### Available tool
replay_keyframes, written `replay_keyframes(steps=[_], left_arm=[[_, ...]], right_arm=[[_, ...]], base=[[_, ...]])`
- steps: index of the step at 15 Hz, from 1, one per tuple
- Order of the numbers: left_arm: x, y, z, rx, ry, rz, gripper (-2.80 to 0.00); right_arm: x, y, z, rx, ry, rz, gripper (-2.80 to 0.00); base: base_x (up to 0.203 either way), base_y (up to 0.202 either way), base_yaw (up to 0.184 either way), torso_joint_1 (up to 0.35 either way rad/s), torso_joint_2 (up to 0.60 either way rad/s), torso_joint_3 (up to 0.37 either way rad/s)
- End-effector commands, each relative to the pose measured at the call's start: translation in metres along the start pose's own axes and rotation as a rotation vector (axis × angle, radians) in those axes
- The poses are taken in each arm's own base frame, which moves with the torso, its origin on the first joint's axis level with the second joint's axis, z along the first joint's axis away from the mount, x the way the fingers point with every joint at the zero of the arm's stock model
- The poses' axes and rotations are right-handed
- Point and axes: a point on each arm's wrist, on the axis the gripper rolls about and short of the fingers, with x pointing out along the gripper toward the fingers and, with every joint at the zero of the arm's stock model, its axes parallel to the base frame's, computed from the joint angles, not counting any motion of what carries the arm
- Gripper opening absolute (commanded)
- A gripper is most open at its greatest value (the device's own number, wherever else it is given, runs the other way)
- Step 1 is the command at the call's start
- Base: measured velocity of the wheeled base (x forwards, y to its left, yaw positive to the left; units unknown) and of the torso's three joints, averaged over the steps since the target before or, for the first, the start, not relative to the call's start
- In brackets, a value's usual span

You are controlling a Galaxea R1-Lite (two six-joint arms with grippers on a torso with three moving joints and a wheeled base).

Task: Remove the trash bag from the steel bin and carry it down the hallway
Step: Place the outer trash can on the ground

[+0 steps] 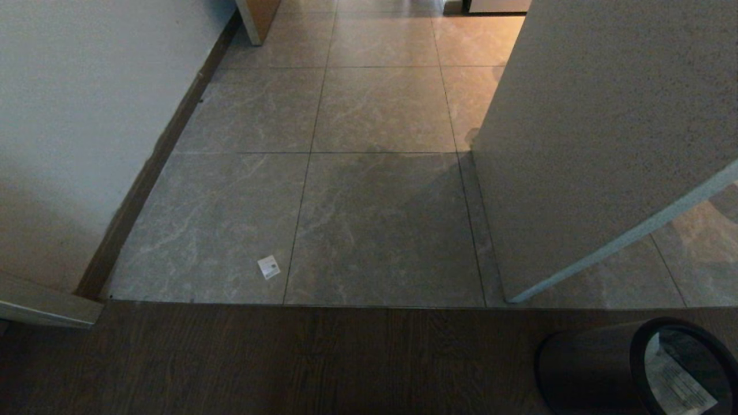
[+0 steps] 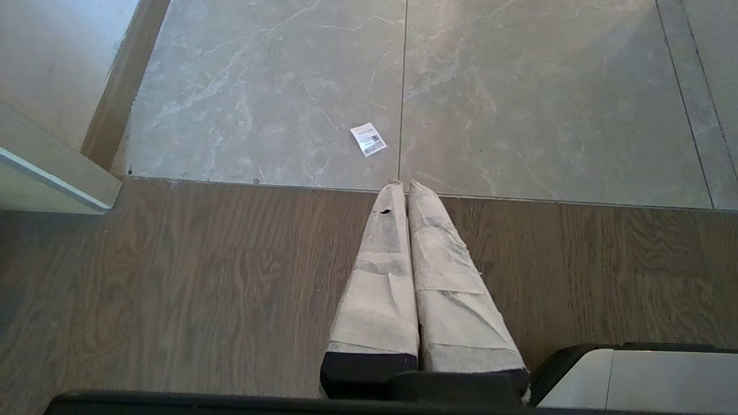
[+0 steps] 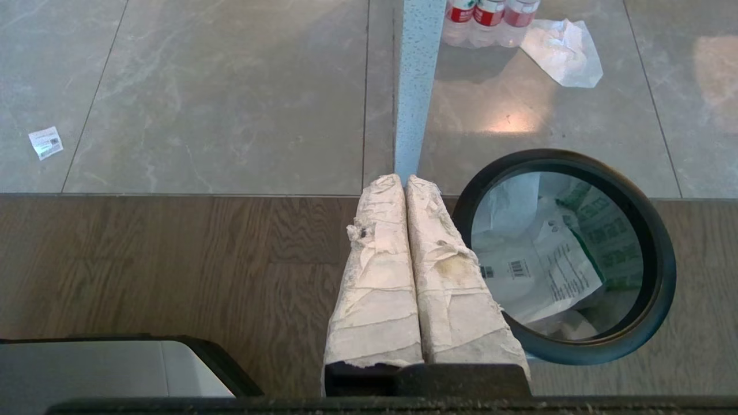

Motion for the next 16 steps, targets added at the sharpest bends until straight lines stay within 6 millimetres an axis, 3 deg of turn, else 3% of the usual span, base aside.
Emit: replay_keyframes(steps=[1, 7, 8, 11, 13, 16], left_arm=[[0.000, 0.000, 0.000, 0.000, 0.000, 0.001, -2.80], [0.000, 0.000, 0.000, 0.000, 0.000, 0.000, -2.80], [0.000, 0.000, 0.000, 0.000, 0.000, 0.000, -2.80], [0.000, 0.000, 0.000, 0.000, 0.000, 0.000, -2.80], [0.000, 0.000, 0.000, 0.000, 0.000, 0.000, -2.80], [0.000, 0.000, 0.000, 0.000, 0.000, 0.000, -2.80]], right_arm=[[0.000, 0.000, 0.000, -0.003, -0.001, 0.000, -2.80], [0.000, 0.000, 0.001, -0.011, 0.001, 0.000, -2.80], [-0.003, 0.000, 0.008, -0.010, -0.020, 0.001, -2.80], [-0.023, 0.000, 0.060, -0.008, -0.069, -0.004, -2.80], [-0.035, -0.002, 0.103, -0.009, 0.008, -0.053, -2.80], [-0.017, -0.004, 0.149, -0.034, 0.260, -0.133, -2.80]], base=[[0.000, 0.000, 0.000, 0.000, 0.00, 0.000], [0.000, 0.000, 0.000, 0.000, 0.00, 0.000], [0.000, 0.000, 0.000, 0.000, 0.00, 0.000], [0.000, 0.000, 0.000, 0.000, 0.00, 0.000], [0.000, 0.000, 0.000, 0.000, 0.00, 0.000], [0.000, 0.000, 0.000, 0.000, 0.00, 0.000]])
